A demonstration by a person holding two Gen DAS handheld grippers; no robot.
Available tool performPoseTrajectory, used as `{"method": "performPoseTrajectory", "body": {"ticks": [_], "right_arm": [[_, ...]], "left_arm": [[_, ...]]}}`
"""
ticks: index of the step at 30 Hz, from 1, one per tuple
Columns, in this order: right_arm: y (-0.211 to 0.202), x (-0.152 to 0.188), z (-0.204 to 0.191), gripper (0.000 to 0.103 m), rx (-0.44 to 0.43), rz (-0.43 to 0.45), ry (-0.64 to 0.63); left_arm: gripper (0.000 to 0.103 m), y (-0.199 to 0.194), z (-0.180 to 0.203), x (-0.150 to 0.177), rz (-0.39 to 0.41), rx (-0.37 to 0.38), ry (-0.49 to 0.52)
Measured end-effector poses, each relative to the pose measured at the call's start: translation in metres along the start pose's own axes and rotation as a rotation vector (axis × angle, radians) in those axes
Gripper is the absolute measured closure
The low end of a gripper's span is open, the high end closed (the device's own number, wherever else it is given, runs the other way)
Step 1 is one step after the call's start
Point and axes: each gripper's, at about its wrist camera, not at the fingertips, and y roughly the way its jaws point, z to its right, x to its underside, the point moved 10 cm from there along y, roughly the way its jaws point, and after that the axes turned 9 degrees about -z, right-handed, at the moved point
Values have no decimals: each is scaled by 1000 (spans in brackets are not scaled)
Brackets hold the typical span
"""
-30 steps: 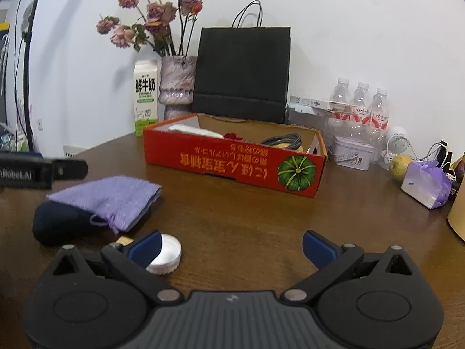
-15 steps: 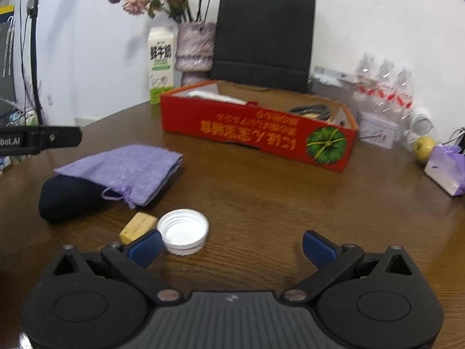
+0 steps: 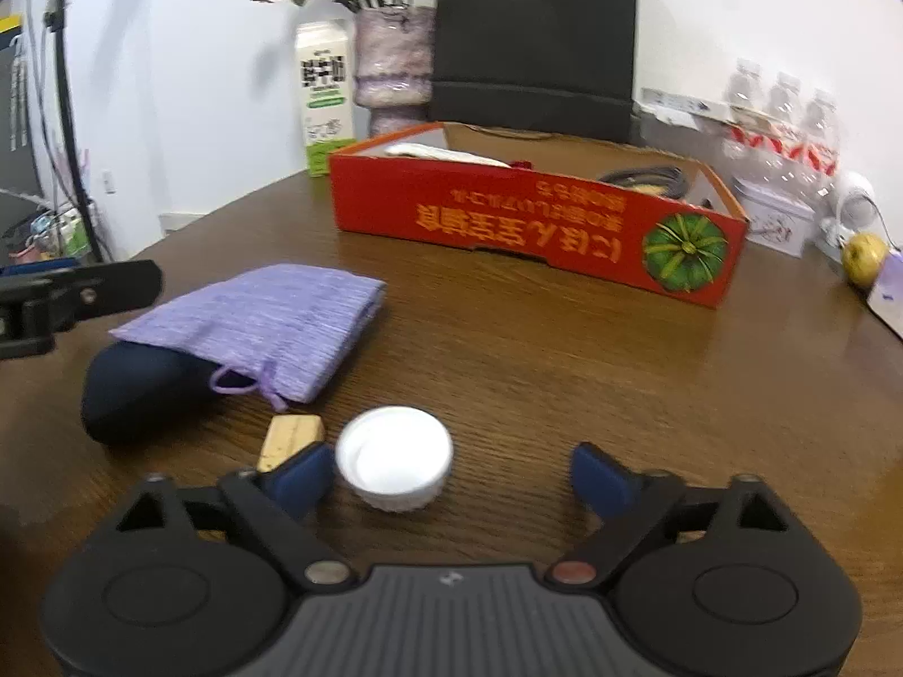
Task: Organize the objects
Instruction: 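Grasp the lavender cloth with the left tool while the right tool grasps the white bottle cap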
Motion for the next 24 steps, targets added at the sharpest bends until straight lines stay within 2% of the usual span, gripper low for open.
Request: {"method": "performPoseTrajectory", "body": {"ticks": [6,8,9,10,15,21,24], "right_arm": [[-2,-3,-11,32,-30,15,-34],[-3,-4,-13,53,-36,26,-44],[-5,-4,-13,61,-37,32,-48],[-6,-4,-14,64,-32,37,-51],[-9,-6,-12,64,-11,60,-50],[-25,-10,-4,64,40,153,-23],[-35,-13,2,64,105,207,-33]], "left_arm": [[0,2,0,3,-11,1,0],[0,2,0,4,-14,2,-1],[0,2,0,4,-15,3,-1],[0,3,0,4,-17,2,-1],[0,4,1,5,-22,1,-1],[0,5,0,5,-29,1,-5],[0,7,1,7,-40,1,-5]]}}
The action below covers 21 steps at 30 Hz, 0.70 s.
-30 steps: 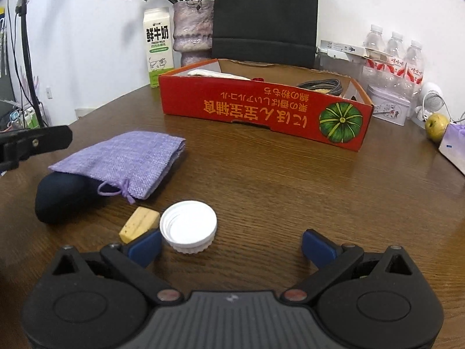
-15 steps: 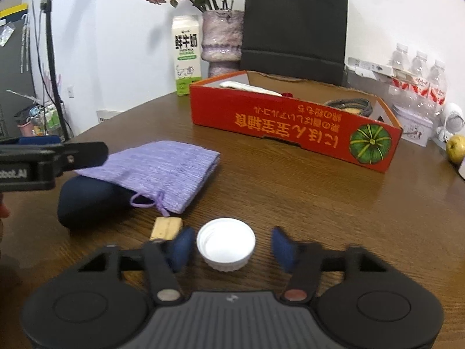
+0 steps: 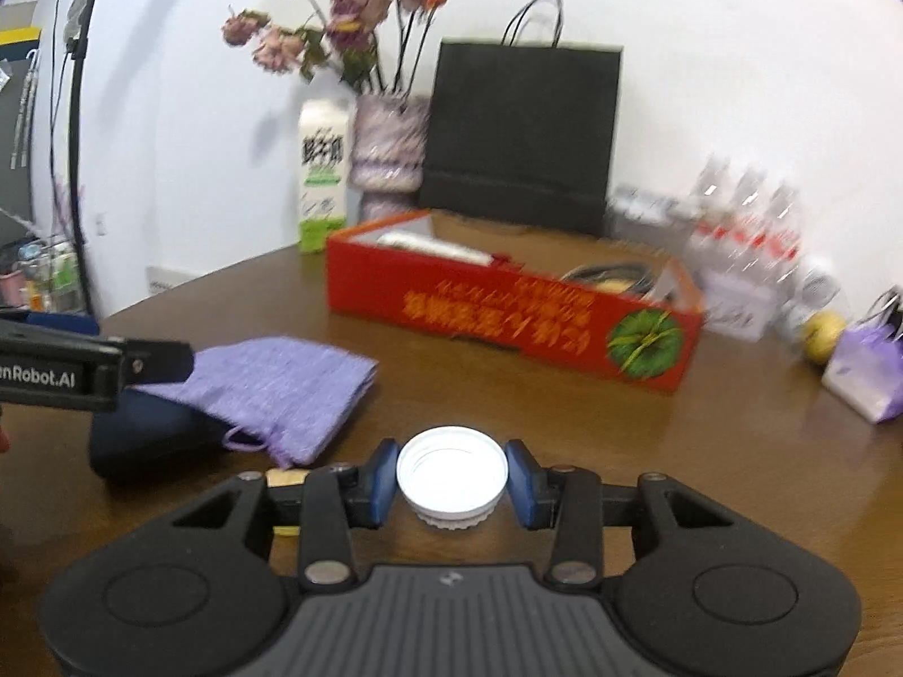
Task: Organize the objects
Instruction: 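Grasp the lavender cloth with the left tool while the right tool grasps the white bottle cap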
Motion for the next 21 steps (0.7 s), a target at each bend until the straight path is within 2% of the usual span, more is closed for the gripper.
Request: {"method": "performPoseTrajectory", "body": {"ticks": [4,11,21], "right_arm": [[-5,-3,11,64,38,26,14],[-12,-5,16,64,23,54,32],[-11,-5,21,64,21,55,56]], "left_arm": [[0,4,0,1,-15,1,-4],[0,20,-4,-7,-65,-19,-21],[0,59,4,-14,-197,-38,-16]]}}
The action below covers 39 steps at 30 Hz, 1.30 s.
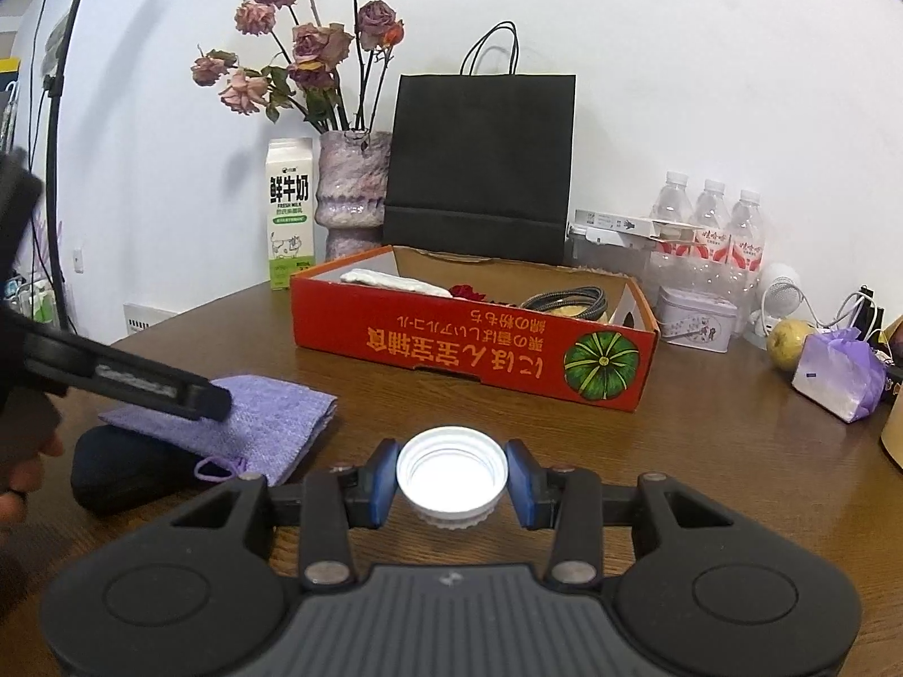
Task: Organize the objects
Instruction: 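Grasp the lavender cloth with the left tool while the right tool grasps the white bottle cap, then lift and carry the lavender cloth and white cap over the red box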
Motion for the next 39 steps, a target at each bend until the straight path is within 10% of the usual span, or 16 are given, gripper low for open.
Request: {"method": "performPoseTrajectory", "body": {"ticks": [6,20,25,27,39], "right_arm": [[3,2,-2,64,-1,-14,-8],[5,6,-3,64,12,-22,-19],[5,6,-4,64,12,-22,-19],[4,5,-5,64,11,-21,-21],[3,3,-6,64,9,-18,-21]], "left_arm": [[1,3,-3,4,10,39,-34],[46,-12,10,11,52,135,-22],[70,-17,6,10,82,118,-20],[96,-22,8,9,110,114,-2],[97,-47,34,11,231,56,125]]}}
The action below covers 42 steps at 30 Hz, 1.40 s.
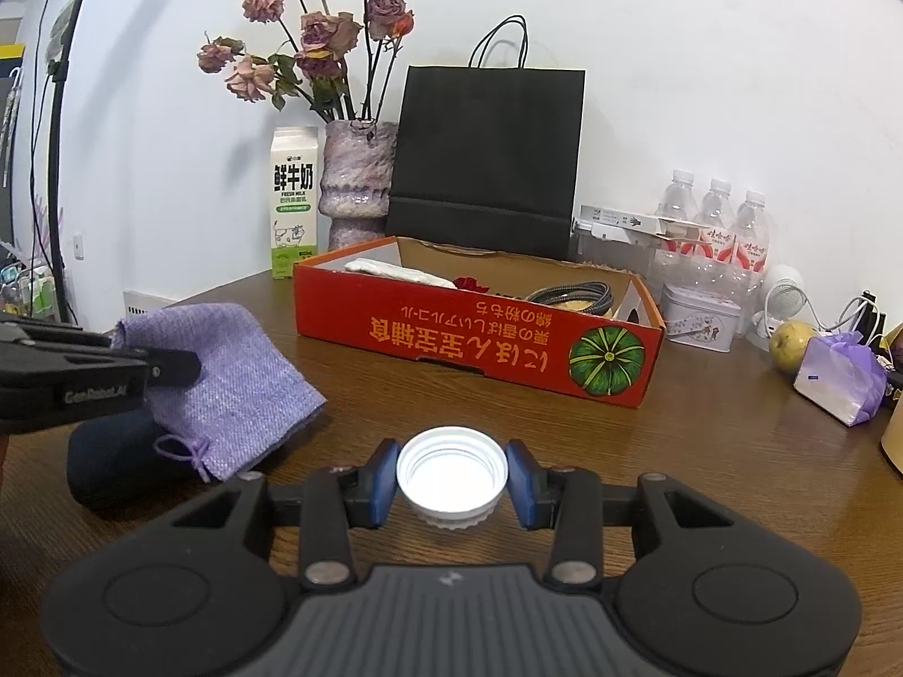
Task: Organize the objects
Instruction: 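Lift and carry the lavender cloth and white cap over the red box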
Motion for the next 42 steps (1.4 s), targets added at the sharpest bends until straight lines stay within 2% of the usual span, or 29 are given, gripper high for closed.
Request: {"method": "performPoseTrajectory", "body": {"ticks": [14,21,27,34,42], "right_arm": [[-9,-8,1,64,26,59,1],[-19,-19,6,64,21,103,18],[-23,-30,14,64,22,117,31],[-27,-59,24,64,40,160,34],[-13,-81,37,64,42,169,50]], "left_arm": [[97,-29,30,-17,117,5,-8],[97,-30,38,-29,124,0,-15],[97,-32,38,-47,132,-4,-34],[97,-34,44,-81,189,-11,-56],[97,-21,52,-104,201,-16,-94]]}}
